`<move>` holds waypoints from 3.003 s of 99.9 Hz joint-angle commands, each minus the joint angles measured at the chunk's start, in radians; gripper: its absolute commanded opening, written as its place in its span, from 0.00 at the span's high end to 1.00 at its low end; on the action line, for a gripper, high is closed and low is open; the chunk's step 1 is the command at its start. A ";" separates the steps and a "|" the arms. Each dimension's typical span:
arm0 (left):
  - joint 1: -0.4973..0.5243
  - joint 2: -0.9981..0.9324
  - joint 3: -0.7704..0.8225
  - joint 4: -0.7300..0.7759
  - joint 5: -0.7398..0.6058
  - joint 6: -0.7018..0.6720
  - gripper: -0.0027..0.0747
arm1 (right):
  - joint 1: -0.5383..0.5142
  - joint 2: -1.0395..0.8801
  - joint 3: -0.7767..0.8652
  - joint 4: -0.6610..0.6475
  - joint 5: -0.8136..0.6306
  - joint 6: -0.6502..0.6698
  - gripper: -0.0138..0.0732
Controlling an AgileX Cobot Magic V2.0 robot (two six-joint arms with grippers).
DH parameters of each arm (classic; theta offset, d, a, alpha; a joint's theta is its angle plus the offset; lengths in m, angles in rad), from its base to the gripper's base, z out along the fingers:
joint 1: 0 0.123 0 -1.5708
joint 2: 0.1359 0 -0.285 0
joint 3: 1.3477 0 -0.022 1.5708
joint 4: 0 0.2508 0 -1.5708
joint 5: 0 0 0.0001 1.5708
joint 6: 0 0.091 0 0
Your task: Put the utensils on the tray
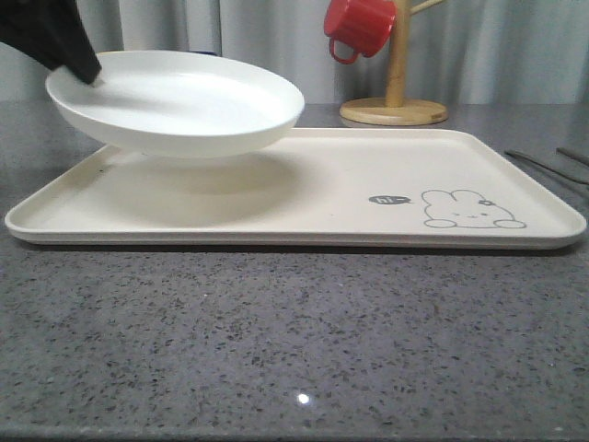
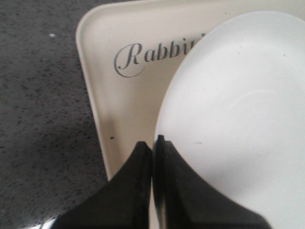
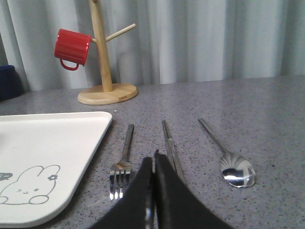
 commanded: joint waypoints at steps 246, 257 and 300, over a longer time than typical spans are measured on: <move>-0.021 -1.253 0.952 0.119 -0.758 -0.003 0.83 | -0.006 -0.022 -0.018 -0.003 -0.081 -0.008 0.92; -0.021 -1.253 0.952 0.119 -0.758 -0.003 0.99 | -0.006 -0.022 -0.018 -0.003 -0.081 -0.008 0.92; -0.021 -1.253 0.952 0.119 -0.758 -0.003 0.99 | -0.006 -0.022 -0.022 -0.003 -0.176 -0.008 0.92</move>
